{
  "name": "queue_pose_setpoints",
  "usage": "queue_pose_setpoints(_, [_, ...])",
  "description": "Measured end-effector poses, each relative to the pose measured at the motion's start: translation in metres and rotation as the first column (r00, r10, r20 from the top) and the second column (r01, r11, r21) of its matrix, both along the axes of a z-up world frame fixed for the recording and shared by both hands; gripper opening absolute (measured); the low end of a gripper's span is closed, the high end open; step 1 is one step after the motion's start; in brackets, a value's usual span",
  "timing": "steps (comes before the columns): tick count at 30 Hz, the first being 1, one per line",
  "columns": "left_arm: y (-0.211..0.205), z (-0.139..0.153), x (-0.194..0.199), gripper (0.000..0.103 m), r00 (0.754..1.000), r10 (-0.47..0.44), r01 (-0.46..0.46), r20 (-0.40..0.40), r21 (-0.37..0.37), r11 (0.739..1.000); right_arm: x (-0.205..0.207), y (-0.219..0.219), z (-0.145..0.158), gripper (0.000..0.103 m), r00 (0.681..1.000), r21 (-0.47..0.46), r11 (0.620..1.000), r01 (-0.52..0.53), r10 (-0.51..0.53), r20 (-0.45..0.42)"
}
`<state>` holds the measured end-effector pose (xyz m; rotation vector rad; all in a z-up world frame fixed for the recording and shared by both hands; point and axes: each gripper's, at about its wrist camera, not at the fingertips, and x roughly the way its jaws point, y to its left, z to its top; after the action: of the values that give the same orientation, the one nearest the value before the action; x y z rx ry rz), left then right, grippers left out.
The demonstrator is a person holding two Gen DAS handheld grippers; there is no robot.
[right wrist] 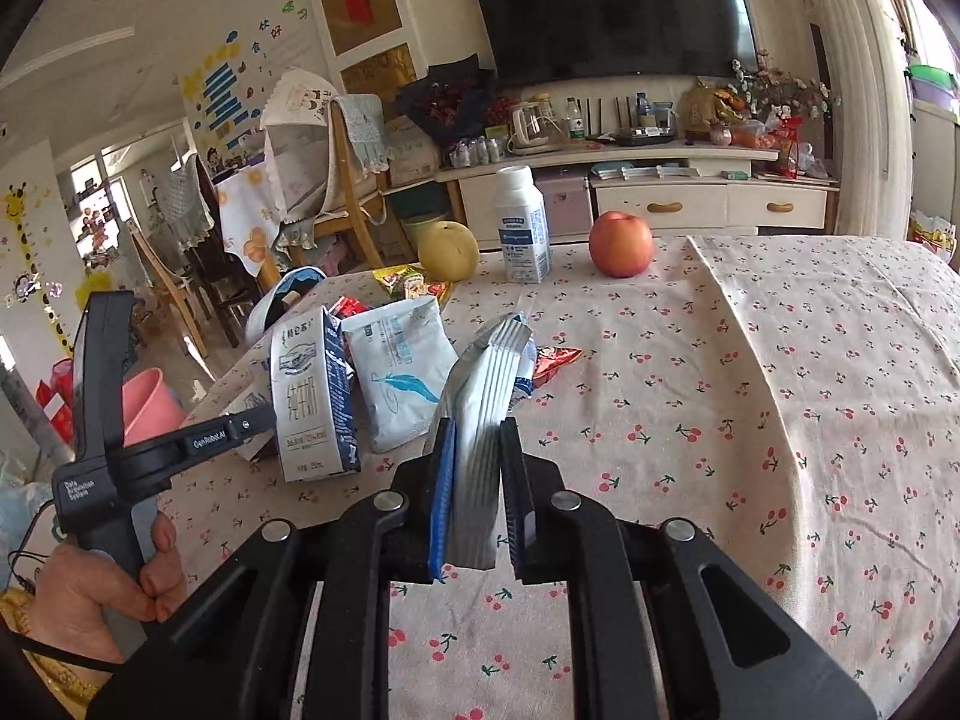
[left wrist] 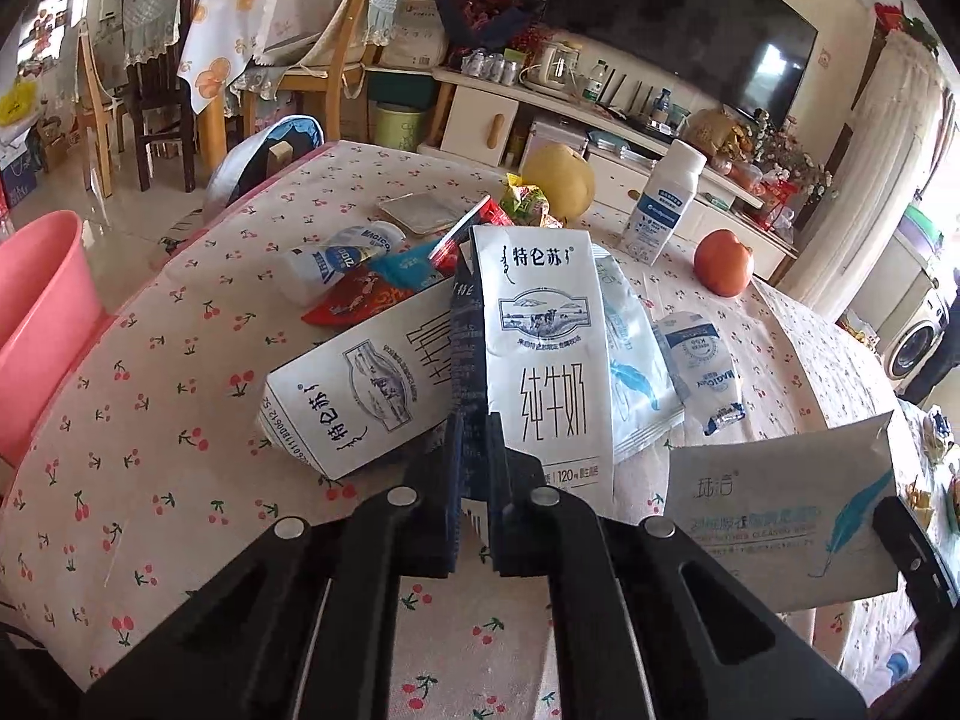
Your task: Collect trash
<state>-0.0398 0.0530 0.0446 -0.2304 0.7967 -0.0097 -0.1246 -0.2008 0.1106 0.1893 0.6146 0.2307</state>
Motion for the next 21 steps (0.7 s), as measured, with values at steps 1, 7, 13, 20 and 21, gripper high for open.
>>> queue_pose_setpoints(1, [0.001,-0.001,-0.001,0.009,1.000,-0.006,0.006,0.003,0.002,1.000,-0.002,0.002,0.001,0.016,1.000,0.006,1.000,-0.011,0.011,0.006])
queue_pose_setpoints(7, [0.010,-0.001,-0.005,0.043,0.999,-0.024,0.025,0.032,-0.034,0.999,-0.006,0.012,0.007,0.017,0.998,0.025,0.998,-0.059,0.058,0.030])
queue_pose_setpoints(13, [0.050,0.004,0.004,0.062,0.998,-0.007,0.013,0.055,-0.102,0.995,0.003,0.023,-0.001,0.021,0.994,0.069,0.992,-0.110,0.110,-0.008])
queue_pose_setpoints(20, [0.083,0.001,0.020,0.068,0.996,-0.065,0.068,0.055,-0.045,0.997,0.019,0.041,-0.014,0.021,0.991,0.031,0.992,-0.124,0.125,-0.042])
queue_pose_setpoints(21, [0.083,0.000,0.021,0.068,0.995,-0.086,0.087,0.054,-0.027,0.996,0.023,0.041,-0.017,0.021,0.991,0.035,0.992,-0.119,0.121,-0.051])
